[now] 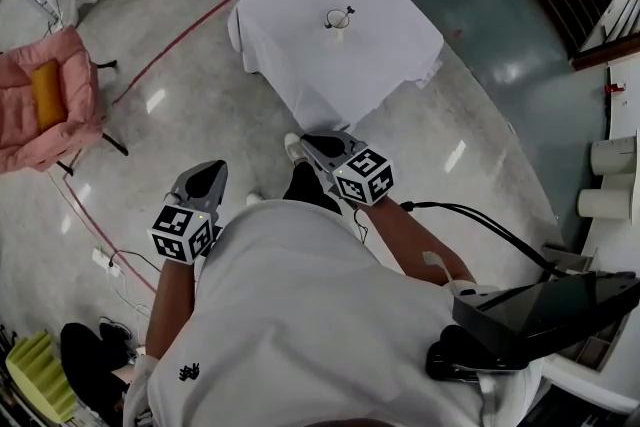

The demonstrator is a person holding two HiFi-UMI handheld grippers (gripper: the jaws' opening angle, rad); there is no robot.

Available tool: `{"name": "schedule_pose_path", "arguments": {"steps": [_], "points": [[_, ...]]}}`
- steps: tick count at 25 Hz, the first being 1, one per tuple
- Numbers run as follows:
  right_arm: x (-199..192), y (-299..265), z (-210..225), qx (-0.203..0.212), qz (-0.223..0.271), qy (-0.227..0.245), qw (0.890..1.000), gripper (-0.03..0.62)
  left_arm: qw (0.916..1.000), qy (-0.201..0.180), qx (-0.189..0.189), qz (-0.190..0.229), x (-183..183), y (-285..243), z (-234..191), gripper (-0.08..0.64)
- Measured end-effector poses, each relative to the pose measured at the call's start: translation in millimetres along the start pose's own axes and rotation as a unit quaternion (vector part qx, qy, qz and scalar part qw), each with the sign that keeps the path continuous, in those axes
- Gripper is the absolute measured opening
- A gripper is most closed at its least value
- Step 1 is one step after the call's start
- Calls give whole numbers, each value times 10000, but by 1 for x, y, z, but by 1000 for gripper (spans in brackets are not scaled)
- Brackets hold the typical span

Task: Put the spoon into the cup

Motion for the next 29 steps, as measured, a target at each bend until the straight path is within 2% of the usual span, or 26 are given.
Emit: {"name": "schedule_pose_path", "arguments": {"steps": [16, 24, 29], "points": [[9, -53, -25, 443, -256, 208, 9985, 8, 9990, 286, 306, -125, -18, 21, -42, 11], [8, -45, -8, 442, -256, 98, 9986, 8, 9992, 240, 218, -242, -9, 0, -32, 11], [2, -29, 14, 269, -279, -49, 9992, 8, 9994, 168, 19, -317, -1, -24, -20, 12]]}}
Point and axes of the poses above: the fingertips, and each gripper's own axes: y backward along the fingers, z to its right, x out of its top, the point moved 1 cm from there along y, backward along the fingers, and after that the axes turned 10 degrees about x, right-handed, at the moved point
